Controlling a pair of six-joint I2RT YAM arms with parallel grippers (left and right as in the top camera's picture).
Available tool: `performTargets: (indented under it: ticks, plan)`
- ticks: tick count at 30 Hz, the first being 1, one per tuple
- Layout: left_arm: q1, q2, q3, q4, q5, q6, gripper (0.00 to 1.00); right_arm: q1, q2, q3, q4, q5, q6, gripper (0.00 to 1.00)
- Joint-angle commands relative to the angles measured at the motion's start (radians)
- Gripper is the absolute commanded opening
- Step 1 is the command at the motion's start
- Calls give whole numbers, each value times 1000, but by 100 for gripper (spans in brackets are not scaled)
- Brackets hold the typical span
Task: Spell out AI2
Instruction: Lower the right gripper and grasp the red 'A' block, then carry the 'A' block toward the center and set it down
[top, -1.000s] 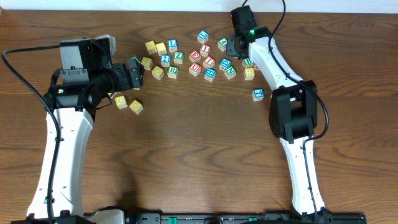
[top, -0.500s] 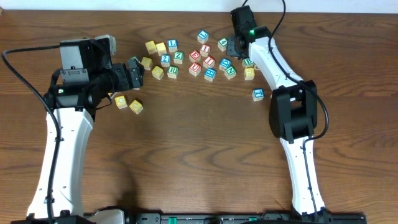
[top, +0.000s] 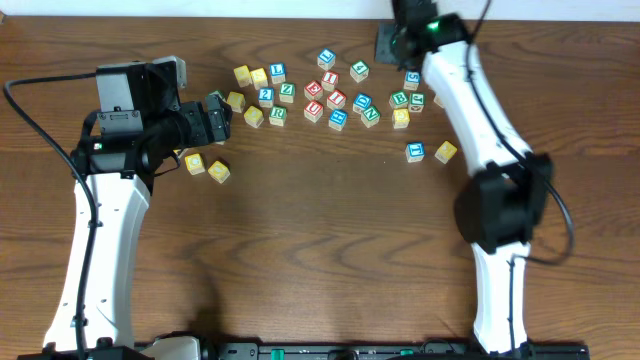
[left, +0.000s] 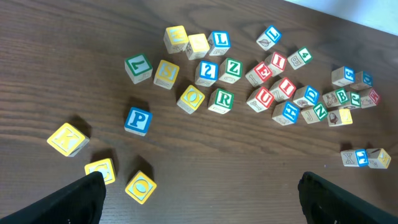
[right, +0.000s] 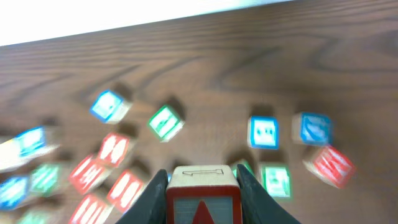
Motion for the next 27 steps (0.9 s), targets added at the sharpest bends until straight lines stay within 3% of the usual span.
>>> performTargets:
  ticks: [1, 11, 27]
  plan:
    - [5, 6, 24, 1, 7, 14, 98, 44, -108, 14, -117, -69, -11, 23]
    - [133, 6, 25, -16, -18, 13, 97, 199, -66, -16, -356, -145, -11, 23]
    - [173, 6, 24, -45, -18, 13, 98, 442, 115, -143, -198, -138, 211, 19]
